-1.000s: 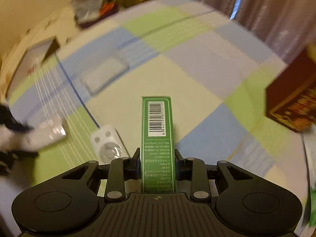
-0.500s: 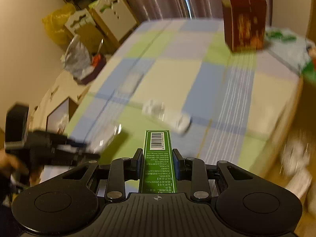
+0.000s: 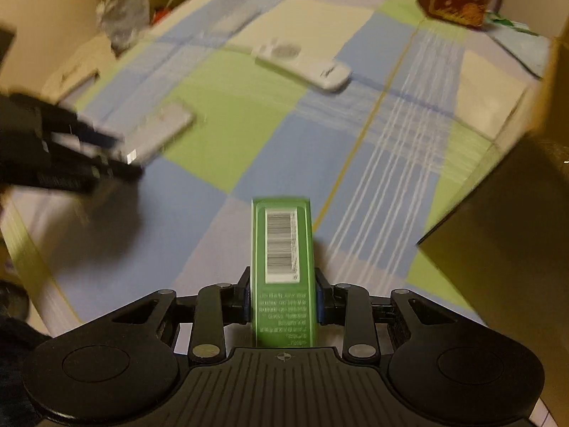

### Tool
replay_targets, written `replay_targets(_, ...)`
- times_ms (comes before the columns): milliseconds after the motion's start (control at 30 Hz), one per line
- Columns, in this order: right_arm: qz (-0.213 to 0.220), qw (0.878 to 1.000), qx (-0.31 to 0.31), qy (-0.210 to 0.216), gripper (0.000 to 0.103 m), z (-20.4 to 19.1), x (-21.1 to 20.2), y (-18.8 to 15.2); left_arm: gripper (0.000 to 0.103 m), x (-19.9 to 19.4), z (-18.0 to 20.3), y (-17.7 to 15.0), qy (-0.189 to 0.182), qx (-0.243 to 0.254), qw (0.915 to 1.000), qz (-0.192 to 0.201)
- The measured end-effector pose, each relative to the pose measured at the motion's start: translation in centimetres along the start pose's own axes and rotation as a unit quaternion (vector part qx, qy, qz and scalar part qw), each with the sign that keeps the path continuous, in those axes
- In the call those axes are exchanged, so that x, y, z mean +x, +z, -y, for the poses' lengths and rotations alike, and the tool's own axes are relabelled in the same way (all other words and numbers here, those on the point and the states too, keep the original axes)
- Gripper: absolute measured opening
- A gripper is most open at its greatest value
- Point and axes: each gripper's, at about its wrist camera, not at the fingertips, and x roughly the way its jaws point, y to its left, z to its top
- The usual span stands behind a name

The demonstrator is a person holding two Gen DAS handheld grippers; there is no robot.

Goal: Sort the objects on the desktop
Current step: 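Carry the wrapped white item and green medicine box over the cardboard box with both grippers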

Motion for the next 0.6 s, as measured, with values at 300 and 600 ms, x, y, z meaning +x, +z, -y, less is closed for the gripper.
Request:
replay_targets(300, 0.016, 0.996, 0.069, 0.055, 0.029, 1.5, -3.6, -1.8, 0.033, -1.1, -1.2, -0.7, -0.078, -0.099, 0.9921, -0.002)
replay_targets(600, 0.089, 0.985, 0.135, 0.068, 0.029, 4.9, -11.0, -2.5, 0.033, -5.6, 1.0, 2.4, -0.116, -0.096, 0.9871, 0.054)
